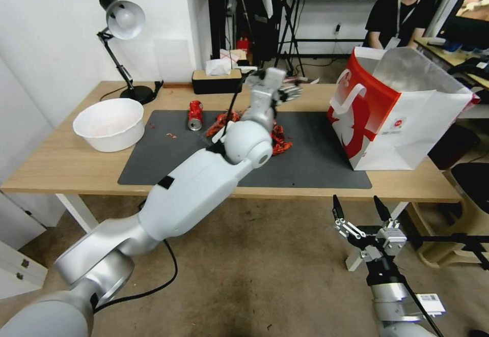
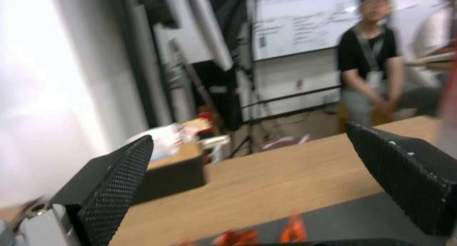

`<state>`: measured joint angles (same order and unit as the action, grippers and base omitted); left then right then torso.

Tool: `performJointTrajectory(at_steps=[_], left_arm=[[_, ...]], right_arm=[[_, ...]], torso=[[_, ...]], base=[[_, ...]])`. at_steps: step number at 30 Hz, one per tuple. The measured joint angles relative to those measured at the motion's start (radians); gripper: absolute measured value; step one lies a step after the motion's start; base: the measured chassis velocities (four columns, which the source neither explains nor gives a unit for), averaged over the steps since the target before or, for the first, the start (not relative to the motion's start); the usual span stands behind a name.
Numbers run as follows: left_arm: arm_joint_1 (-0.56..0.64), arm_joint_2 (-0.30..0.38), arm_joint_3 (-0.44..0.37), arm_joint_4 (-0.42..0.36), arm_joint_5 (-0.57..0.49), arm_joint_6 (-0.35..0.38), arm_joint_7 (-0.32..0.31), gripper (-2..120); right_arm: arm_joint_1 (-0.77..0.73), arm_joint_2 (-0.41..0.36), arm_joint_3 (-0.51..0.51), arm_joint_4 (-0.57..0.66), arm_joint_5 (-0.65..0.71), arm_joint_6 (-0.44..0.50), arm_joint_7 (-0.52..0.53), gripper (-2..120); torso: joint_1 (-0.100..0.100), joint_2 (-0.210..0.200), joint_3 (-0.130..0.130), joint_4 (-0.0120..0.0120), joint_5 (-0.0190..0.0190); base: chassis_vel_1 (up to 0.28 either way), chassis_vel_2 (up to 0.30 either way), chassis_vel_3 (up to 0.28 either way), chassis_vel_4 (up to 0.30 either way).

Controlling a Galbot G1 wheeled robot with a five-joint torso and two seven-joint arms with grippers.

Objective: Pick up the trash from the table and place it into the takeout bag.

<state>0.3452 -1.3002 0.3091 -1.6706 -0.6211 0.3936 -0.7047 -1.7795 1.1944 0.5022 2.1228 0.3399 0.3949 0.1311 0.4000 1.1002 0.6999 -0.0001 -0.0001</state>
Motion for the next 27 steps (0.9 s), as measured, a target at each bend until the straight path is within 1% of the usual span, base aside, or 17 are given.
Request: performJointTrajectory(at_steps=[1,4,5,8,11,14,15,17,18,20,21,23,24,27], left_arm=[[0.000,0.000,0.000,0.000,0.000,0.000,0.000,100],[0.058,0.030,-0.035,-0.029,0.019,0.011,-0.044,100],[0.058,0.030,-0.035,-0.029,0.019,0.011,-0.044,100],[0.131,0.059,-0.079,-0.054,0.033,0.012,-0.054,100],[0.192,0.079,-0.117,-0.080,0.040,-0.004,-0.036,100],[0.269,0.103,-0.158,-0.102,0.081,-0.034,-0.011,100],[0.269,0.103,-0.158,-0.102,0.081,-0.034,-0.011,100],[0.319,0.111,-0.196,-0.126,0.098,-0.040,0.000,100],[0.319,0.111,-0.196,-0.126,0.098,-0.040,0.000,100],[0.395,0.120,-0.259,-0.163,0.124,-0.043,0.015,100],[0.395,0.120,-0.259,-0.163,0.124,-0.043,0.015,100],[0.446,0.129,-0.300,-0.189,0.137,-0.048,0.028,100],[0.446,0.129,-0.300,-0.189,0.137,-0.048,0.028,100],[0.536,0.144,-0.371,-0.232,0.159,-0.073,0.049,100]], right_arm=[[0.000,0.000,0.000,0.000,0.000,0.000,0.000,100],[0.001,0.001,-0.004,0.000,-0.004,-0.002,0.000,100],[0.001,0.001,-0.004,0.000,-0.004,-0.002,0.000,100],[0.001,0.000,-0.006,0.000,-0.004,-0.003,0.000,100],[0.001,-0.002,-0.007,-0.002,-0.005,-0.003,0.000,100],[0.005,-0.004,-0.010,-0.003,-0.005,-0.003,-0.001,100],[0.005,-0.004,-0.010,-0.003,-0.005,-0.003,-0.001,100],[0.008,-0.006,-0.012,-0.003,-0.006,-0.004,-0.001,100],[0.008,-0.006,-0.012,-0.003,-0.006,-0.004,-0.001,100],[0.010,-0.011,-0.014,-0.003,-0.006,-0.006,-0.001,100],[0.010,-0.011,-0.014,-0.003,-0.006,-0.006,-0.001,100],[0.011,-0.014,-0.015,-0.003,-0.006,-0.007,-0.001,100],[0.011,-0.014,-0.015,-0.003,-0.006,-0.007,-0.001,100],[0.012,-0.019,-0.015,-0.002,-0.006,-0.007,0.000,100]], torso=[[0.000,0.000,0.000,0.0000,0.0000],[0.000,0.000,0.000,0.0001,-0.0001],[0.000,0.000,0.000,0.0001,-0.0001],[0.000,0.000,0.000,0.0001,-0.0001],[0.000,0.000,0.000,0.0002,-0.0001],[0.000,0.000,0.000,0.0001,0.0000],[0.000,0.000,0.000,0.0001,0.0000],[0.000,0.000,0.000,0.0000,0.0000],[0.000,0.000,0.000,0.0000,0.0000],[0.000,0.000,0.000,-0.0001,0.0002],[0.000,0.000,0.000,-0.0001,0.0002],[0.000,0.000,0.000,0.0000,0.0000],[0.000,0.000,0.000,0.0000,0.0000],[0.000,0.000,0.000,0.0000,0.0002]], base=[[0.000,0.000,0.000,0.000],[0.000,0.000,0.000,0.000],[0.000,0.000,0.000,0.000],[0.000,0.000,0.000,0.000],[0.000,0.000,0.000,0.000],[0.000,0.000,0.000,0.000],[0.000,0.000,0.000,0.000],[0.000,0.000,0.000,0.000],[0.000,0.000,0.000,0.000],[0.000,0.000,0.000,0.000],[0.000,0.000,0.000,0.000],[0.000,0.000,0.000,0.000],[0.000,0.000,0.000,0.000],[0.000,0.000,0.000,0.000]])
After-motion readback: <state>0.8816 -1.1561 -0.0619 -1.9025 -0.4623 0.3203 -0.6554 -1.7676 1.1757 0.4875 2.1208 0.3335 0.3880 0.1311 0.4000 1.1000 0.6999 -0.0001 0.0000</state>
